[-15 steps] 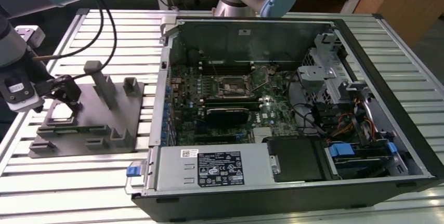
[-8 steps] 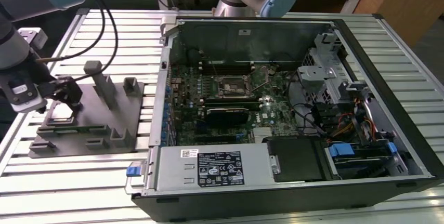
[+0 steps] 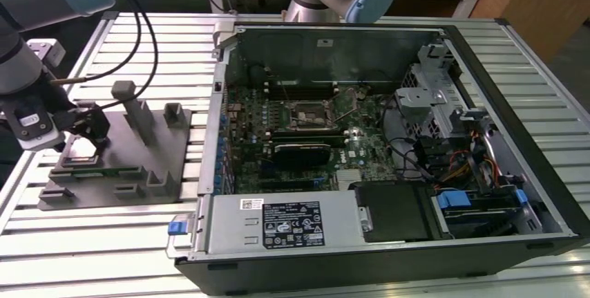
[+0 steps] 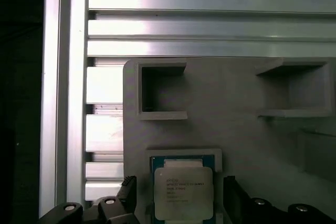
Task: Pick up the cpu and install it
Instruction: 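Pick up the cpu and move it towards the insertion slot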
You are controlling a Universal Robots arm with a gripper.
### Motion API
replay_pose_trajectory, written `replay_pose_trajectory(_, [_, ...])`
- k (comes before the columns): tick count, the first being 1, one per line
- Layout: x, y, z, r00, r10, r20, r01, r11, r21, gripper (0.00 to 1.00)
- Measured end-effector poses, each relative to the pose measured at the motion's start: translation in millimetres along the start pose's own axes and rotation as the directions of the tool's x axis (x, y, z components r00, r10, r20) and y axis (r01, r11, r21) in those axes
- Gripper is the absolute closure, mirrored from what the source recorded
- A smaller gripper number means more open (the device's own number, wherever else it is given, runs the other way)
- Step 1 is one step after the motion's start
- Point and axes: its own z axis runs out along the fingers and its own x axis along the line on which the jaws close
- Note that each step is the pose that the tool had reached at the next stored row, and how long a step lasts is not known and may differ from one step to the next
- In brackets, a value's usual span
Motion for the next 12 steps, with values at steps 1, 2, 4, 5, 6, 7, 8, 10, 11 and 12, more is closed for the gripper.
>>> replay_pose_trajectory(1, [0.0,0.0,0.2,1.0000,0.000,0.0001,0.000,1.0000,0.0000,0.25])
replay_pose_trajectory(2, [0.0,0.0,0.4,1.0000,0.000,0.0001,0.000,1.0000,0.0001,0.26])
replay_pose_trajectory(4, [0.0,0.1,1.0,1.0000,0.001,0.0003,-0.001,1.0000,0.0003,0.26])
replay_pose_trajectory(5, [0.0,0.0,1.1,1.0000,0.003,0.0003,-0.003,1.0000,0.0004,0.33])
replay_pose_trajectory(6, [0.0,0.0,1.3,1.0000,0.005,0.0004,-0.005,1.0000,0.0005,0.33])
replay_pose_trajectory(7, [0.0,-0.1,1.3,1.0000,0.007,0.0006,-0.007,1.0000,0.0006,0.33])
replay_pose_trajectory(8, [0.0,-0.3,1.3,0.9999,0.010,0.0006,-0.010,0.9999,0.0007,0.33])
replay_pose_trajectory(10, [-0.1,-0.5,1.3,0.9999,0.017,0.0010,-0.017,0.9999,0.0007,0.33])
replay_pose_trajectory(11, [-0.1,-0.5,1.4,0.9998,0.021,0.0013,-0.021,0.9998,0.0008,0.33])
replay_pose_trajectory(12, [-0.1,-0.5,1.3,0.9997,0.024,0.0014,-0.024,0.9997,0.0009,0.33])
